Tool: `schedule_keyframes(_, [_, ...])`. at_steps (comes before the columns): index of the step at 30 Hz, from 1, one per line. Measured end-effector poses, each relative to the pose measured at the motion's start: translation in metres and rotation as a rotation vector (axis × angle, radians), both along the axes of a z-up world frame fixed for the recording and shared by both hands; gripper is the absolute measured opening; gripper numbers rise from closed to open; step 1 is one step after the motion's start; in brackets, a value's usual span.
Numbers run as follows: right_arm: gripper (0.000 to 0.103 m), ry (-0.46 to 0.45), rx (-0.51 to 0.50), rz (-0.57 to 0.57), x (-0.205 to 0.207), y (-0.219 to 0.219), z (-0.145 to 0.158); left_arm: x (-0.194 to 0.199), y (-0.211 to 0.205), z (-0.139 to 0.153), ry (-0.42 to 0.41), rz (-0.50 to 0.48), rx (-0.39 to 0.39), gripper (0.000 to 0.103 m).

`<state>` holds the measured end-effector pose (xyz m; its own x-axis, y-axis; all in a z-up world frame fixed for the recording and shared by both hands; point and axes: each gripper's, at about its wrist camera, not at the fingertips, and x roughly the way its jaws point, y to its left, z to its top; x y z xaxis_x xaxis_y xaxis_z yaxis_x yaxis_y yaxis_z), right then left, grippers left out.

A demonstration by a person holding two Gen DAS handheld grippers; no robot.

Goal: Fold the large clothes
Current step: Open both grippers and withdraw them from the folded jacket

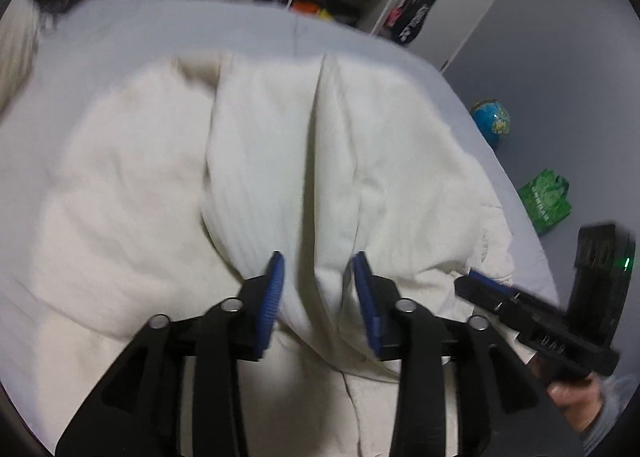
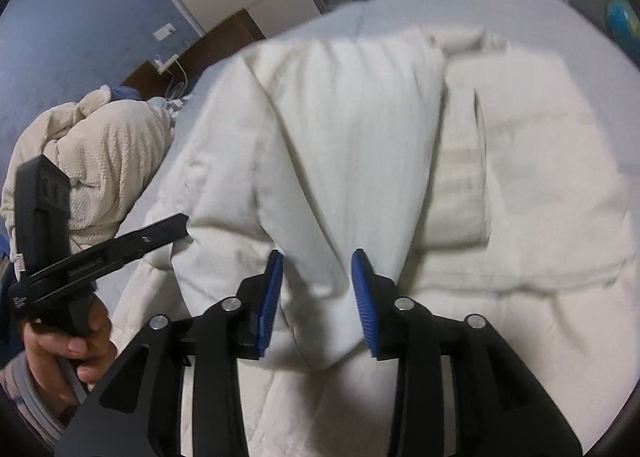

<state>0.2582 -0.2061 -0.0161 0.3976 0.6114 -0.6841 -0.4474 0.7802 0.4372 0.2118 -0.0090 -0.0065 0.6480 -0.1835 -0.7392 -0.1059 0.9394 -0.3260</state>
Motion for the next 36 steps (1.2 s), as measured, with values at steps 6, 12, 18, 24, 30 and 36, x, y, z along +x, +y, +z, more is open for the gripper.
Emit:
schedule_keyframes(6, [0.049,-0.128,-0.050,-0.009,0.030,0.018,0.047,0.026,0.000,0.043,-0.065,0.010,0.085,0.060])
schedule_keyframes(12, [0.049,-0.118,-0.215,-0.053,0.087,0.055,0.044,0.080,-0.003,0.017,0.073,0.027,0.113,0.057])
schedule_keyframes(18, [0.049,-0.157,-0.362,0.007,0.094,0.064,0.005,0.081,-0.012,-0.017,0.119,-0.019,0.243,0.054])
schedule_keyframes(24, [0.049,-0.190,-0.330,0.005,0.091,0.056,-0.023,0.074,-0.018,-0.039,0.092,-0.054,0.330,0.054])
schedule_keyframes(30, [0.049,-0.195,-0.315,-0.019,0.094,0.057,-0.033,0.076,-0.020,-0.050,0.062,-0.030,0.351,0.054])
schedule_keyframes(36, [0.049,-0.196,-0.317,0.012,0.091,0.054,-0.010,0.069,-0.011,-0.028,0.059,-0.064,0.291,0.057])
